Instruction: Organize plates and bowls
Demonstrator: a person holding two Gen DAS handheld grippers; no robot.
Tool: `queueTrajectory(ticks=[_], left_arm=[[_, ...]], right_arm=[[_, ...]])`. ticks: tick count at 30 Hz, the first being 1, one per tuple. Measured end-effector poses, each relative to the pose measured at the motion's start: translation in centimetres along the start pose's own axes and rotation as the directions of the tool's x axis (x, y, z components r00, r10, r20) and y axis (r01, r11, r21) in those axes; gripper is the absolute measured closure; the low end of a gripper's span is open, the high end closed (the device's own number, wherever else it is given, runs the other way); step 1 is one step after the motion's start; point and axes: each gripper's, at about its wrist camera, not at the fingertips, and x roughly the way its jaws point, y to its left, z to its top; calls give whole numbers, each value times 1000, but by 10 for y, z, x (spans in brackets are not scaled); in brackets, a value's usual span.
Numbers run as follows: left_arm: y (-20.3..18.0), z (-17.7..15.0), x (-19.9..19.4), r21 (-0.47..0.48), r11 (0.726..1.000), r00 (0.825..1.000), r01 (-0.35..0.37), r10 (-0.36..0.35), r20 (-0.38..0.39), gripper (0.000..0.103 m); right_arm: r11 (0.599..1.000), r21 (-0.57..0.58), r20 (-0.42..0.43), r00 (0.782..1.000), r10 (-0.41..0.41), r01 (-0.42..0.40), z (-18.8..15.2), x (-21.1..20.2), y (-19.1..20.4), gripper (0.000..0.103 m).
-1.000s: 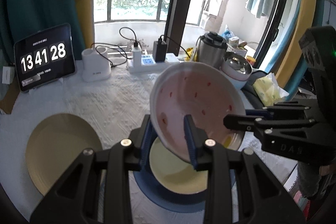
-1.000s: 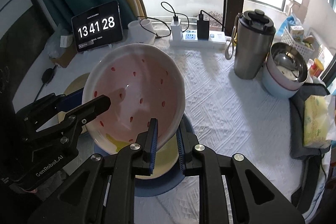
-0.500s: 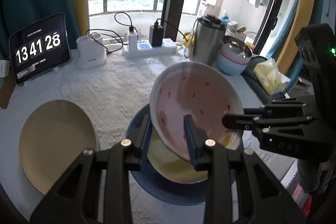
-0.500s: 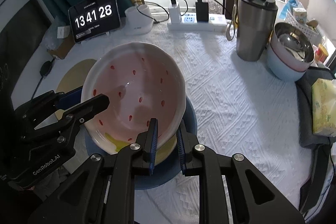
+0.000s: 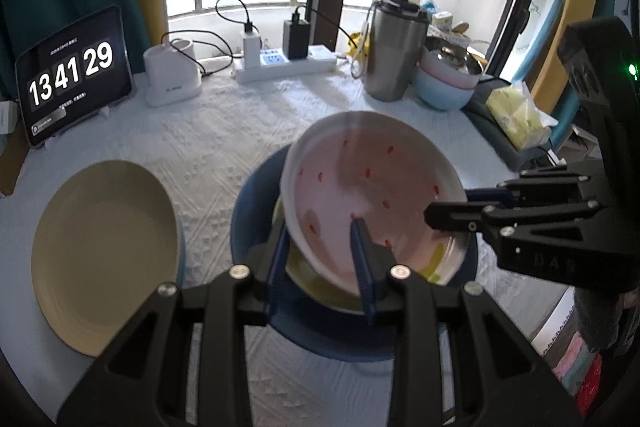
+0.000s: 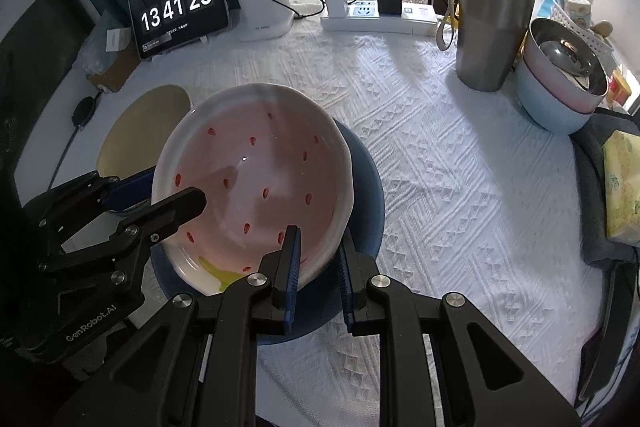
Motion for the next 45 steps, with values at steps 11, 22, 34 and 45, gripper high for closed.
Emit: queueTrajectory(ticks=[11, 22, 34, 45], left_arm=[[5, -9, 11, 2, 1000, 999, -21, 21, -32, 71], [8, -10, 5, 20, 1000, 1000, -22, 22, -5, 69], [2, -12, -16, 48, 999, 997, -18, 14, 75, 67], [19, -20, -36, -23, 999, 982, -28, 32, 185, 66]], right_arm=[[999, -24, -7, 1000, -25, 25, -1, 6, 4, 81], [999, -27, 45, 999, -24, 25, -7, 4, 5, 80], [998, -35, 138, 990, -37, 42, -17, -12, 10, 80], [998, -31, 245, 968, -53, 62, -28, -34, 11, 80]])
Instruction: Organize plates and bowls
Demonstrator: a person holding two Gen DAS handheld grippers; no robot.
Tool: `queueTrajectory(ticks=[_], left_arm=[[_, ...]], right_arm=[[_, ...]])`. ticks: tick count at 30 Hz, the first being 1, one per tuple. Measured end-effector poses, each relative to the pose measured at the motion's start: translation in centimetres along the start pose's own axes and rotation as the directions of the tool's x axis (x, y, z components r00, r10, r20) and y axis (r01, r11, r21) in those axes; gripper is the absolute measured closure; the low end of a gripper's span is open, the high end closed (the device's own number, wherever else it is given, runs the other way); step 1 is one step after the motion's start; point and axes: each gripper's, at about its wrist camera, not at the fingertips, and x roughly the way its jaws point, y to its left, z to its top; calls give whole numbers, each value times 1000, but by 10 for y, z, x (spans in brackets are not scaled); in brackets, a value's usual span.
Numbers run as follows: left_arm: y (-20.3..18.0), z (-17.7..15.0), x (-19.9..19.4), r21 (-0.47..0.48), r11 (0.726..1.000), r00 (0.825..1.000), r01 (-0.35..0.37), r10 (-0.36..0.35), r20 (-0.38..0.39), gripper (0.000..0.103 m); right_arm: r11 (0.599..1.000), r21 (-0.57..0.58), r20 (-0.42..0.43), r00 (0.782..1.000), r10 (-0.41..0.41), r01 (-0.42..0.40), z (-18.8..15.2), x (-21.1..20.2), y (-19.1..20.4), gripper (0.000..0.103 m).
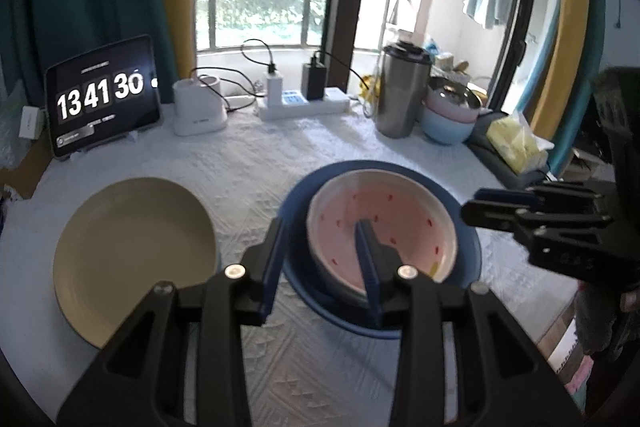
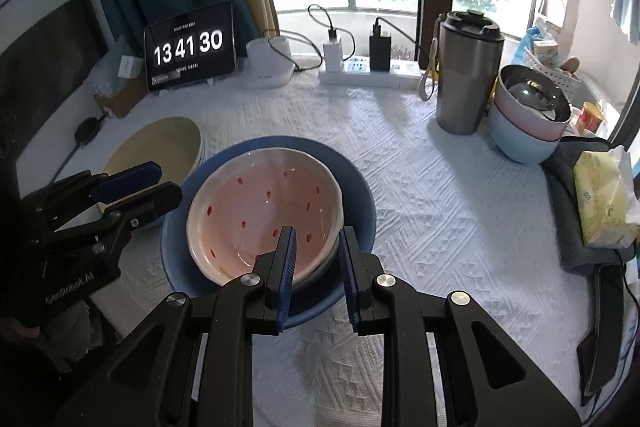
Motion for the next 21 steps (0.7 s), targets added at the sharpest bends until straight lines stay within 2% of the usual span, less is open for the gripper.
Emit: queueTrajectory(ticks=[4, 7, 9, 11, 16, 19, 21], left_arm=[[4, -3, -6, -4, 1000, 999, 0, 0, 34, 63], [5, -7, -15, 2, 1000, 994, -6, 5, 105, 60], [4, -11, -18, 6, 1000, 991, -10, 9, 132, 60], [5, -13, -18, 1, 1000, 991, 1, -1, 134, 60], [5, -20, -21, 8, 1000, 987, -7, 6, 161, 59], [6, -26, -17, 7, 1000, 988, -18, 16, 156, 59], [9, -28, -14, -7, 1000, 989, -24, 24, 145, 59]], right_arm=[[1000, 22, 37, 999, -5, 4, -3, -9, -5, 80], [999, 28, 87, 996, -35, 32, -6, -18, -8, 77], [998, 24, 130, 990, -57, 54, -9, -23, -9, 66], [997, 23, 170, 983, -73, 70, -13, -28, -11, 64], [990, 24, 261, 955, -141, 139, -24, -40, -15, 56], [982, 21, 309, 933, -183, 185, -31, -44, -17, 49], [977, 26, 334, 920, -206, 209, -36, -43, -19, 39]])
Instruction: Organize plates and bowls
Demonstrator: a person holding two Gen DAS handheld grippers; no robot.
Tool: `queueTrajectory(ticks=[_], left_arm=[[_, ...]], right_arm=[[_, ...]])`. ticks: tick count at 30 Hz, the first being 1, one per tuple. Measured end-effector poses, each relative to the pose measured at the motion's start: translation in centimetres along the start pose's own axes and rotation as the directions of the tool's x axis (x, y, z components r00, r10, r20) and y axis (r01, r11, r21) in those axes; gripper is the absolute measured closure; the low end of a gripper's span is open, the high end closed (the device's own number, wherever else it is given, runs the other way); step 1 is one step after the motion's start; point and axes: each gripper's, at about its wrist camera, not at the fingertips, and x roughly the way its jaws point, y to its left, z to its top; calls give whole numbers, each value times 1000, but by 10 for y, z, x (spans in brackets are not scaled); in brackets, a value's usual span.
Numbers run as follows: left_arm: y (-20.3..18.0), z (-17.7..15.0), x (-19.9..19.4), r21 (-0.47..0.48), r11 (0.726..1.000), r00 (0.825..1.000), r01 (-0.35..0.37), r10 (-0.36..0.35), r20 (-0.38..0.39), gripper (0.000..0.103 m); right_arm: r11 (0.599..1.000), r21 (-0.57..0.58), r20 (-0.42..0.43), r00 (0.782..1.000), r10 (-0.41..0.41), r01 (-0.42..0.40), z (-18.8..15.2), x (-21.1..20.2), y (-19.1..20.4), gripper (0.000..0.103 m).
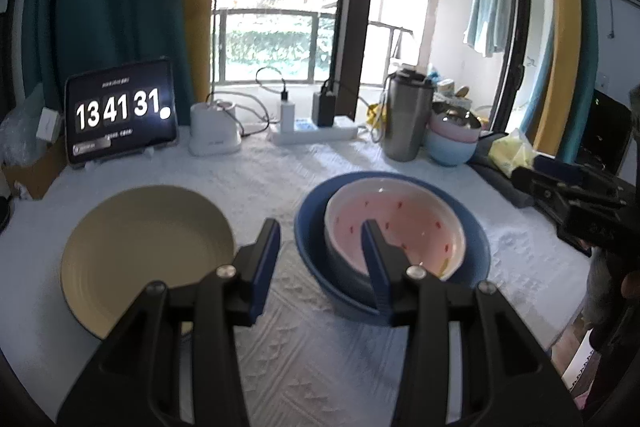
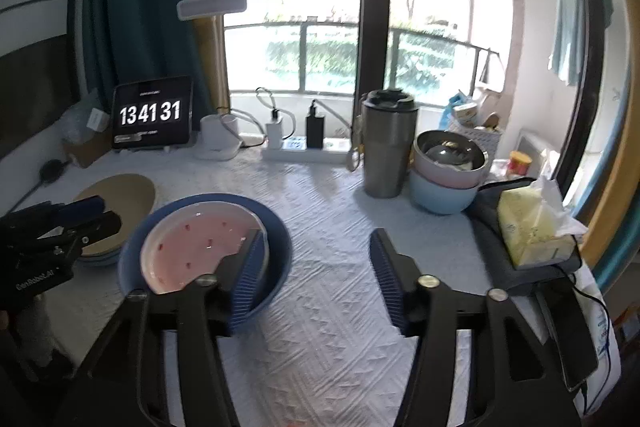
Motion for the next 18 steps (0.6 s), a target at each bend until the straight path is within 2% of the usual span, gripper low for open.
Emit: queueTrajectory(ticks=[3, 7, 11, 15, 18], left_arm=[[4, -5, 7, -16, 1000, 999, -19, 18, -28, 59], [6, -11, 16, -23, 998, 997, -50, 48, -65, 59], [6, -13, 23, -21, 998, 994, -61, 59, -88, 59], [2, -14, 28, -4, 998, 994, -58, 58, -97, 59], [-3, -12, 32, 32, 995, 990, -95, 97, -98, 59]], right_arm=[[1000, 20, 4, 1000, 0, 0, -9, 5, -2, 33], [998, 62, -27, 1000, -7, 8, -21, 19, -2, 32], [986, 167, -70, 997, 26, -14, -29, 33, -6, 32], [974, 225, -112, 992, 59, -32, -32, 46, -6, 35], [964, 264, -139, 987, 79, -40, -35, 57, -6, 41]])
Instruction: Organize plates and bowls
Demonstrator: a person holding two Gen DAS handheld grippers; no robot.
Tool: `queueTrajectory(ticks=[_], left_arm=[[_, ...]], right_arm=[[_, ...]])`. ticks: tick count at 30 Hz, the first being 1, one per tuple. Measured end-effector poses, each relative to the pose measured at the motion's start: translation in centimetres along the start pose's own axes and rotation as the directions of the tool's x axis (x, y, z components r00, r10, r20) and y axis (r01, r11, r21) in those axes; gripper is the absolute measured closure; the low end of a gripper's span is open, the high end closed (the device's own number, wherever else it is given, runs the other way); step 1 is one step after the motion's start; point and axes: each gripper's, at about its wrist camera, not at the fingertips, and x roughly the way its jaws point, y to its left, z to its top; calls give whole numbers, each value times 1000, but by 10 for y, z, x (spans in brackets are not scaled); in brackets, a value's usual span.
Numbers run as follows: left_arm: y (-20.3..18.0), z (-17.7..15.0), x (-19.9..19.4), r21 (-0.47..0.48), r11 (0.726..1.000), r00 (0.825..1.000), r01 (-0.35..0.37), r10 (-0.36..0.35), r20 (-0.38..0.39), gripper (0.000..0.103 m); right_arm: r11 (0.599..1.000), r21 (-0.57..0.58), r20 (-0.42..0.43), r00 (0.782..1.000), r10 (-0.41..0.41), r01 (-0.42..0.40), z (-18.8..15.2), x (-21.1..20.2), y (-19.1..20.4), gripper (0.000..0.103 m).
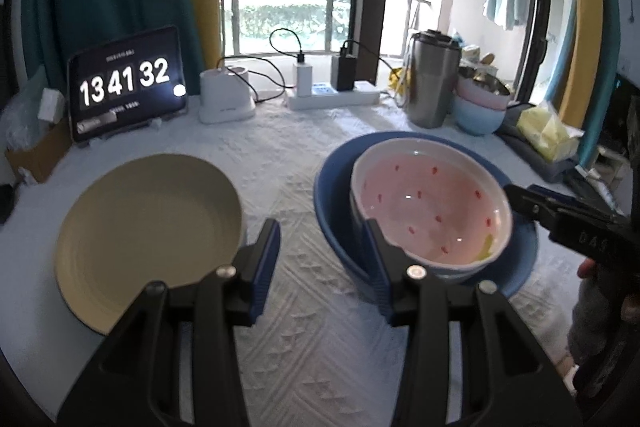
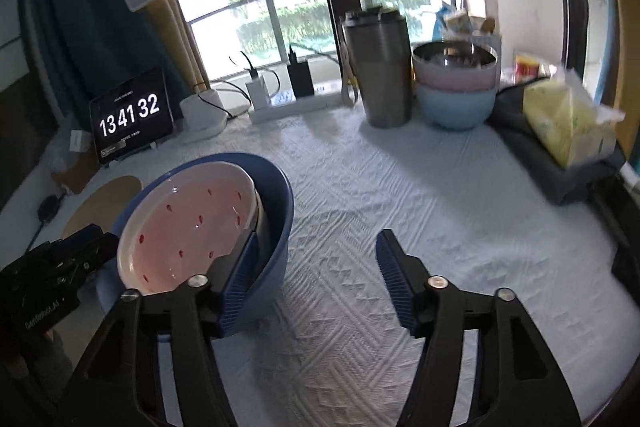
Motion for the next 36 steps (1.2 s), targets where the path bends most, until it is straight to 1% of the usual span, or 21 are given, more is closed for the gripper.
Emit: queueTrajectory(ticks=[1, 3, 5, 7, 9, 10, 11, 12, 14, 16, 18, 19, 20, 21, 22, 23, 26, 29, 33, 36], left_arm=[[0, 1, 1, 2, 1000, 1000, -4, 4, 1, 59], [0, 1, 3, -8, 1000, 1000, -11, 11, 2, 59], [0, 1, 5, -14, 1000, 1000, -13, 13, -8, 59], [1, 2, 7, -19, 1000, 1000, -5, 4, -16, 60], [8, 3, 10, -63, 998, 999, 31, -33, -28, 62], [10, 3, 11, -76, 996, 999, 40, -42, -33, 62], [11, 4, 11, -86, 995, 998, 50, -53, -37, 67], [10, 4, 11, -81, 994, 996, 75, -78, -39, 71], [7, 5, 11, -67, 993, 994, 95, -97, -40, 84], [1, 7, 11, -45, 996, 996, 78, -79, -40, 84], [5, 7, 12, -77, 992, 994, 95, -99, -45, 85], [8, 8, 13, -93, 989, 992, 111, -116, -48, 85], [9, 8, 14, -96, 989, 991, 117, -122, -49, 85], [10, 9, 15, -105, 986, 990, 127, -133, -51, 85], [11, 9, 15, -114, 985, 989, 132, -138, -51, 85], [12, 9, 16, -122, 983, 988, 137, -144, -50, 85], [12, 7, 16, -136, 981, 989, 140, -147, -36, 85], [15, 6, 16, -156, 975, 986, 156, -163, -30, 86], [12, 5, 14, -132, 982, 989, 139, -143, -25, 87], [12, 5, 13, -133, 980, 988, 151, -155, -20, 87]], right_arm=[[999, 27, -9, 1000, 19, -18, 0, 3, -2, 42], [997, 71, -10, 999, 40, -39, 0, 6, -4, 51], [995, 84, -12, 999, 50, -49, 1, 8, -2, 57], [994, 98, -12, 998, 54, -52, 0, 8, -2, 57], [985, 154, -9, 997, 79, -76, -1, 11, -8, 57], [976, 191, -6, 994, 108, -105, -3, 12, -12, 57], [971, 208, -4, 992, 123, -120, -2, 13, -14, 58], [965, 229, 0, 991, 134, -131, -3, 14, -16, 58], [960, 244, 2, 991, 137, -134, -3, 15, -17, 58], [959, 255, 1, 991, 131, -127, -3, 15, -16, 58], [963, 245, 2, 993, 118, -115, -2, 15, -14, 58], [966, 232, 1, 993, 115, -112, 0, 15, -13, 61], [964, 232, 0, 991, 135, -131, 0, 15, -13, 68], [957, 243, -2, 987, 163, -158, 1, 16, -15, 78], [949, 258, -8, 982, 191, -183, 2, 17, -15, 82], [947, 257, -11, 980, 201, -192, 2, 17, -15, 89], [952, 254, -11, 983, 181, -173, 3, 16, -10, 89], [951, 266, 12, 987, 161, -158, 0, 14, -8, 89], [959, 253, 35, 992, 121, -126, -2, 10, -2, 90], [958, 260, 34, 993, 117, -122, -2, 9, -2, 89]])
